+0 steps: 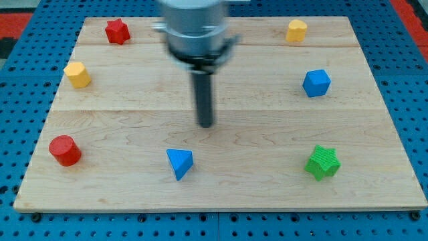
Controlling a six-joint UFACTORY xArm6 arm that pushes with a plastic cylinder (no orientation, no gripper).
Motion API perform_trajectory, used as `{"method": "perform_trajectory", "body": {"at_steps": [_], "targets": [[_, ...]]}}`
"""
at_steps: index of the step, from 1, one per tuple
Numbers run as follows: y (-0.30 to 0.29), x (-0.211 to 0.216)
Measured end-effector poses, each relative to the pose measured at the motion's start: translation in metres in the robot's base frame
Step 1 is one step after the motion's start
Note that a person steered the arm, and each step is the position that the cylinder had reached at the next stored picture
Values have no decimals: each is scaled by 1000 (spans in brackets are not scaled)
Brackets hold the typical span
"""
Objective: Push the green star to the bottom of the green circle
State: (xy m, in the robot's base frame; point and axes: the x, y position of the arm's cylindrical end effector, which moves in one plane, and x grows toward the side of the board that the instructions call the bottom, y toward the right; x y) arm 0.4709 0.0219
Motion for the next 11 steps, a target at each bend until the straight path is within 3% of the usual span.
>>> {"method": "perform_trajectory", "body": {"at_steps": [3, 5, 6, 7, 8, 9, 10, 11], "targets": [[16, 0], [173, 0], [230, 48], [201, 115], [118, 101], [98, 46], [110, 56], [159, 72]]}}
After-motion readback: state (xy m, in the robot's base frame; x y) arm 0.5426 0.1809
